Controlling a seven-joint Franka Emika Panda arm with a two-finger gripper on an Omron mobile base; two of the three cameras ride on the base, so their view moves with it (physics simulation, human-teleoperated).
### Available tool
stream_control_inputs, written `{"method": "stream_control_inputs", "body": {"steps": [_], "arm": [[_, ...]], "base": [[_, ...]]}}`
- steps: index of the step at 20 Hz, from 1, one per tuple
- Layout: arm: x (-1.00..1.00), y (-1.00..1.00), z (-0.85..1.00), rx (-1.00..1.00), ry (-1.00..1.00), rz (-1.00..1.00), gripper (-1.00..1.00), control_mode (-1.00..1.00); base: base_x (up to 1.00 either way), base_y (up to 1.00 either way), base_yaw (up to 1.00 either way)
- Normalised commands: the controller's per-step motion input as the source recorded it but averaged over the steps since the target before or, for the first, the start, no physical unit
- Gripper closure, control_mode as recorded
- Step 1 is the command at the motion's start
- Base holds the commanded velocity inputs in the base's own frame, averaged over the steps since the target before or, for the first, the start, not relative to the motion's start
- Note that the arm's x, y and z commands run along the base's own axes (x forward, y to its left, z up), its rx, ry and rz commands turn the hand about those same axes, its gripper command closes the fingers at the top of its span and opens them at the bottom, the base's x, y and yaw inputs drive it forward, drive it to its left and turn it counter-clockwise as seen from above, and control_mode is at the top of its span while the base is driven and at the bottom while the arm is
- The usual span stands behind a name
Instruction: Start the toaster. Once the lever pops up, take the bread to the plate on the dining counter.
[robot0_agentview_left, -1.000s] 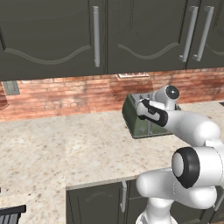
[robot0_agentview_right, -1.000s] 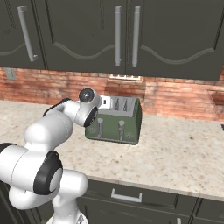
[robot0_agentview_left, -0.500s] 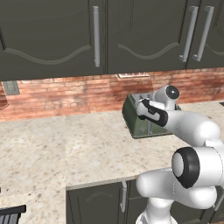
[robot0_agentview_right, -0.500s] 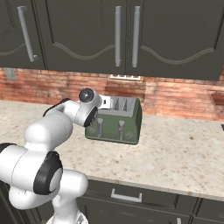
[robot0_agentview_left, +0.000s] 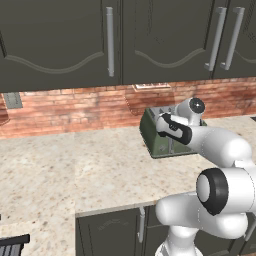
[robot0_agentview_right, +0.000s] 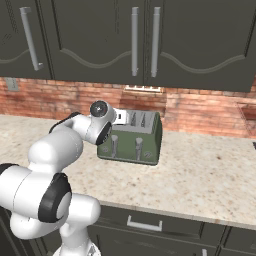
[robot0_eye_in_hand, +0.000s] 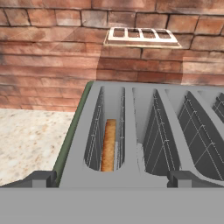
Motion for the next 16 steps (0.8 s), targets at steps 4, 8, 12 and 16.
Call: {"method": "stream_control_inputs", "body": {"steps": [4, 8, 12, 16], "arm": [[0.00, 0.00, 0.00, 0.00, 0.00, 0.00, -1.00, -1.00], [0.00, 0.00, 0.00, 0.00, 0.00, 0.00, -1.00, -1.00], [0.00, 0.00, 0.00, 0.00, 0.00, 0.00, -1.00, -1.00], [0.00, 0.00, 0.00, 0.00, 0.00, 0.00, -1.00, -1.00]], "base": [[0.00, 0.00, 0.00], [0.00, 0.00, 0.00], [0.00, 0.00, 0.00], [0.00, 0.00, 0.00]]}}
